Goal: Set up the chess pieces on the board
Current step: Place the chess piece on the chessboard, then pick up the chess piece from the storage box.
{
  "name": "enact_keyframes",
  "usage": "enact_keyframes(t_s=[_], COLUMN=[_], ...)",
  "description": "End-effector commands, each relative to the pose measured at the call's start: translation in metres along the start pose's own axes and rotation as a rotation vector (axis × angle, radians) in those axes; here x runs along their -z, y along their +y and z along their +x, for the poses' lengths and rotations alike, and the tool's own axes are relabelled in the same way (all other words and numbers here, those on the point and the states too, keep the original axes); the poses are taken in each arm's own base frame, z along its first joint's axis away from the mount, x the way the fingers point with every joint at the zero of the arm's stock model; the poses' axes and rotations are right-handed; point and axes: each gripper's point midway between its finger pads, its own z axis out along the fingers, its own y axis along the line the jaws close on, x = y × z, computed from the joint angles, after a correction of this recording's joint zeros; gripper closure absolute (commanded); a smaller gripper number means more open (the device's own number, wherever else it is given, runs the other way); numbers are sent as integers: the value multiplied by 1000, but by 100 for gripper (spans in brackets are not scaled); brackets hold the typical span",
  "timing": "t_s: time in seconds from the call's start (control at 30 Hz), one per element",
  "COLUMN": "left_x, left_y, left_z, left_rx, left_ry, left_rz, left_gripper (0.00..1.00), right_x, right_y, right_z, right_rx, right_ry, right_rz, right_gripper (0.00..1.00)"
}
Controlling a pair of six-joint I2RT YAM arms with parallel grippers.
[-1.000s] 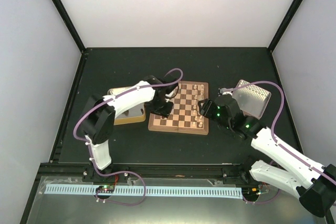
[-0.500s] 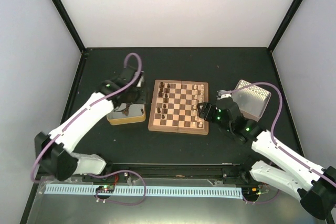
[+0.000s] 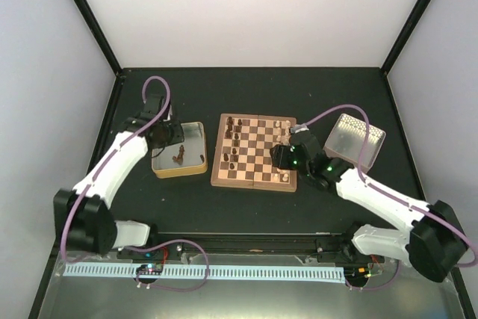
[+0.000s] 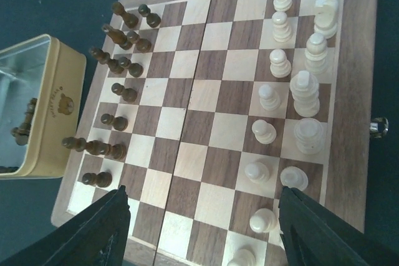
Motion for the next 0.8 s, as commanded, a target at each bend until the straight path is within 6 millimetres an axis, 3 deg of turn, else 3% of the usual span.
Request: enact_keyframes(t_s=[0.0,0.1,0.3,0.5,0.77], left_x=[-38,-61,-95,-114,-125], left_y=[9,17,28,32,34], left_z=[12,20,34,50,55], left_rx=[43,61,65,48,21], left_ry=[178,240,342,416,457], left_rz=[-20,-41,-73,-90,-97], left_gripper=[66,71,67,65,76], right_x=[-12,-21,-30,-33,-29], right_y=[10,12,14,12,12], right_z=[-9,-5,-3,-2,-2], right_rx=[30,34,46,47,33], right_ry=[18,53,80,89,80], right_rz=[4,8,16,29,21], right_gripper=[35,39,41,43,46])
